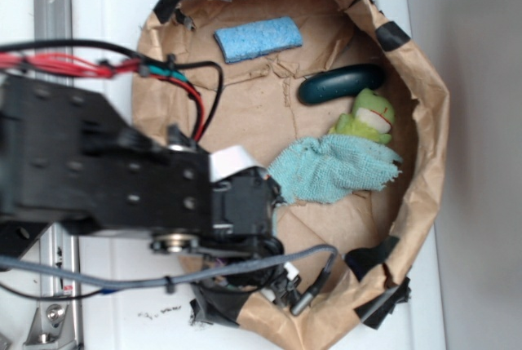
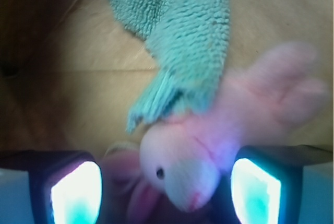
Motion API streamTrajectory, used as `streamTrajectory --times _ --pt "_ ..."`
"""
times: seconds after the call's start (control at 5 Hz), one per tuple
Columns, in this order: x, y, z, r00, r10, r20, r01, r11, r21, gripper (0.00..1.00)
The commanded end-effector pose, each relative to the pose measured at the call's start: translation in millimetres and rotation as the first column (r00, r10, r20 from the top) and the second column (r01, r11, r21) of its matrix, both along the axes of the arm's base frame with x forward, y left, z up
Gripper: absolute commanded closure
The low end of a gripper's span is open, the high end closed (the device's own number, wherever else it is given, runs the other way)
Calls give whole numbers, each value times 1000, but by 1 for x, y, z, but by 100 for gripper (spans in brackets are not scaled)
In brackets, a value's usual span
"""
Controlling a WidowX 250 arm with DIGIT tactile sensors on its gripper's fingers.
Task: Grab the pink bunny.
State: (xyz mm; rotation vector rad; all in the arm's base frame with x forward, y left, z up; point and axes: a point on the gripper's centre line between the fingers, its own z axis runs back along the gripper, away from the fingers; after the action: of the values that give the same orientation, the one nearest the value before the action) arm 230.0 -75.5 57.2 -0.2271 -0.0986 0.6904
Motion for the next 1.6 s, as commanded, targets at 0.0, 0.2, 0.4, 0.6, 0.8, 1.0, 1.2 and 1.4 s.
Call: streamTrajectory --times 0.0,0.2,0.4,0.6,0.8,1.0,1.2,1.4 --pt "28 22 -34 1000 27 -10 -26 998 50 0" --pt "38 39 -39 997 67 -48 -65 997 49 82" --pt "41 56 -16 996 88 -32 -87 996 8 100" --pt "44 86 33 994 104 31 -104 994 -15 100" --pt "41 107 74 987 93 130 -81 992 -93 100" --pt "40 119 109 982 -47 184 75 986 -151 100" --pt "38 117 117 936 -236 263 280 949 -148 100" --pt "34 106 97 871 -416 263 421 906 39 100"
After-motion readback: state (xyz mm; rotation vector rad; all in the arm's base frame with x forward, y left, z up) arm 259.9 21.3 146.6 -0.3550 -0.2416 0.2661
